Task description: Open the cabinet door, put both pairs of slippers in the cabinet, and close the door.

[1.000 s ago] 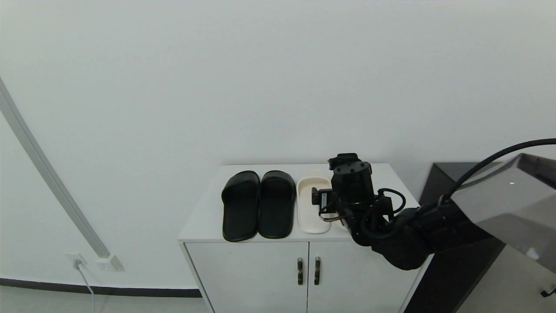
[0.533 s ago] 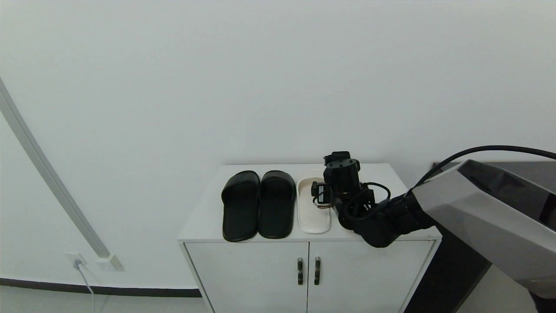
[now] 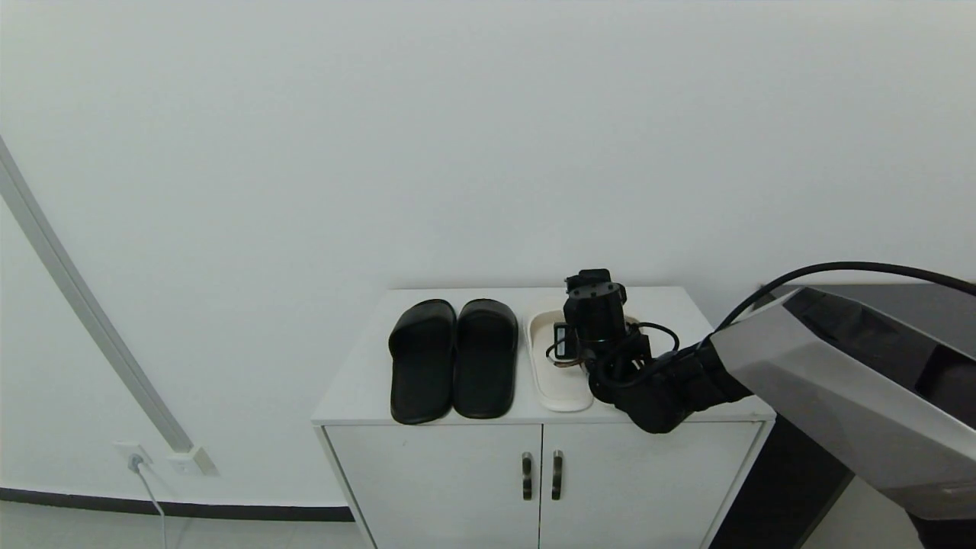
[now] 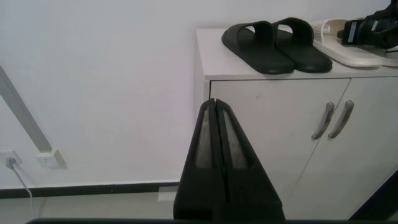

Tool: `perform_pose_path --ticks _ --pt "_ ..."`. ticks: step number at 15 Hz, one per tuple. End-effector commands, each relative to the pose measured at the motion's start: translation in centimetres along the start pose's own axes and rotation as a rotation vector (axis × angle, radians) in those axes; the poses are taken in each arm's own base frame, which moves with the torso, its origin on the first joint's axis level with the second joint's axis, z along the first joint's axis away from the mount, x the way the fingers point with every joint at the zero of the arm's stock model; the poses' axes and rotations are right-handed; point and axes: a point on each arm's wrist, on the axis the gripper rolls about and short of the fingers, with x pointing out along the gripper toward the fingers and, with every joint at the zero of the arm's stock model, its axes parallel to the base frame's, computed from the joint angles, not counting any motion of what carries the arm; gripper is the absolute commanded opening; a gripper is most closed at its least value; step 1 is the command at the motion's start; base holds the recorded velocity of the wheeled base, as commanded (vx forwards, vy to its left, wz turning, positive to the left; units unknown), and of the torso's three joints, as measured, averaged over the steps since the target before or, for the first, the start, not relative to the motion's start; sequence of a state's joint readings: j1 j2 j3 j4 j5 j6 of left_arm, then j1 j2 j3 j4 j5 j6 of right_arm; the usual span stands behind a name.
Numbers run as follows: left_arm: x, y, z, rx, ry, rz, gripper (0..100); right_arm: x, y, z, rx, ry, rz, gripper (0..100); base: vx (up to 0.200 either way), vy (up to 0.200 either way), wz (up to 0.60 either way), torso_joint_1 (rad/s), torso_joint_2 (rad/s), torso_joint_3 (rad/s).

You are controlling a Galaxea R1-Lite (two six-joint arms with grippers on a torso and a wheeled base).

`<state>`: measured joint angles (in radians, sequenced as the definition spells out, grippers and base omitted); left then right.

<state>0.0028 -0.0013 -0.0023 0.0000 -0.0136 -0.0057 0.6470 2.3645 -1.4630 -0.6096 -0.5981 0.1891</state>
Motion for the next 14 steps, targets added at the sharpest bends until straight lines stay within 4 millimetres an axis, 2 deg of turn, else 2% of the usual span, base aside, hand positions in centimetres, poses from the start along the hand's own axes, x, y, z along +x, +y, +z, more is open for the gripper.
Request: perform_pose_path --ticks 1,4,7,10,12,14 --pt "0.0 0.0 0.0 0.0 0.001 0.0 0 -0.2 0.0 0.4 0.004 -0.007 0.001 0 0.0 0.0 0.0 0.0 0.0 0.0" --pt "0.0 0.0 0.0 -0.002 0.001 0.0 0 -0.8 -0.2 1.3 0.007 -0.023 0.006 0 0.0 0.0 0.0 0.0 0.0 0.0" --pt "0.0 0.0 0.0 -0.002 0.001 0.0 0 -2.9 -1.0 3.2 -0.002 -0.04 0.015 0 0.0 0.0 0.0 0.0 0.0 0.0" --pt "0.0 0.0 0.0 0.0 0.001 0.0 0 -6.7 -2.1 5.5 -0.014 -0.059 0.045 0 0.0 0.0 0.0 0.0 0.0 0.0" --pt "0.0 0.0 0.0 0.0 0.001 0.0 0 -9.7 -2.6 6.0 -0.029 -0.054 0.089 0 0.0 0.0 0.0 0.0 0.0 0.0" --pt "0.0 0.0 0.0 0.0 0.001 0.0 0 -13.0 -3.3 5.8 -0.053 -0.027 0.18 0 0.0 0.0 0.0 0.0 0.0 0.0"
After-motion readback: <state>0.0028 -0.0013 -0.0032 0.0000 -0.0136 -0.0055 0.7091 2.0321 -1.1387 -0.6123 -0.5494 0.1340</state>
